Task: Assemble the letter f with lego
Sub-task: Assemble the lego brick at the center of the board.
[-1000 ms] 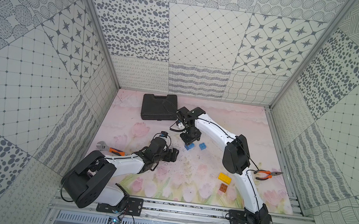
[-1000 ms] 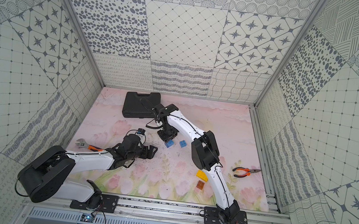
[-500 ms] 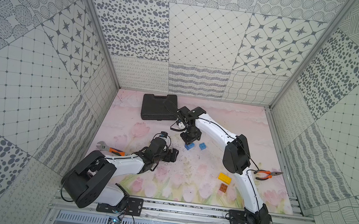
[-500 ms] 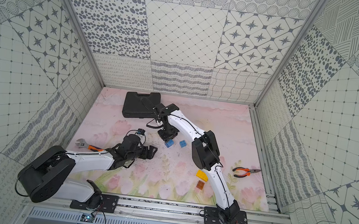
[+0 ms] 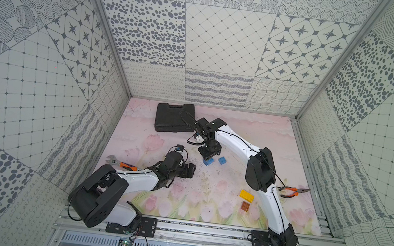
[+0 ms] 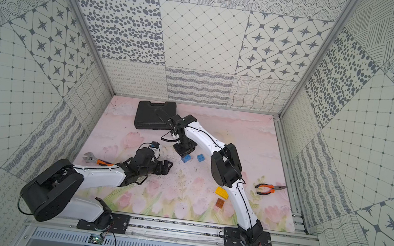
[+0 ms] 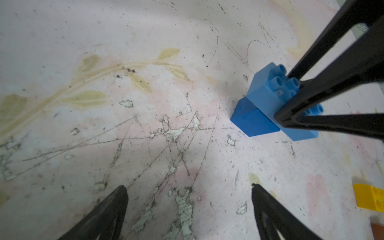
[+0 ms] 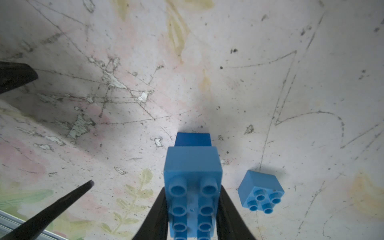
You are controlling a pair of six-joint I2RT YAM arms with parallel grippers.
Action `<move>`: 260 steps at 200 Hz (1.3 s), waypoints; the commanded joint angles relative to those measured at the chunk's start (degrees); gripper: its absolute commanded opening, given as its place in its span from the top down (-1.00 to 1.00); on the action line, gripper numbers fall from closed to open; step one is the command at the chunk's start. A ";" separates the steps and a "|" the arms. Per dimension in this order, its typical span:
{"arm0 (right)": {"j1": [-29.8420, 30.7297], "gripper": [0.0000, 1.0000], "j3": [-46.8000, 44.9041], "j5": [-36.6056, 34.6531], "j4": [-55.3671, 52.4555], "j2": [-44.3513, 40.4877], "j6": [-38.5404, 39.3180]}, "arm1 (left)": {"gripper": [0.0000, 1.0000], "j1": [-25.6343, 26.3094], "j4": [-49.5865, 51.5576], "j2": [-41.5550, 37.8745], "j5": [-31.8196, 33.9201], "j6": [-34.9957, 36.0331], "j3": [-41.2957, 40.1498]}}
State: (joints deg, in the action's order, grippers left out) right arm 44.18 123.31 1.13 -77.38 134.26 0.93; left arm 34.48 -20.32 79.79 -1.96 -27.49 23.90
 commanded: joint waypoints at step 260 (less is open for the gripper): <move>-0.86 0.65 -6.87 0.68 2.09 5.38 -4.32 | -0.86 0.13 -0.69 -0.52 1.58 0.24 0.05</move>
State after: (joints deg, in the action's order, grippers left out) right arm 43.35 120.62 2.02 -75.07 133.43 -2.59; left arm 34.48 -20.32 79.55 -1.26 -27.49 23.90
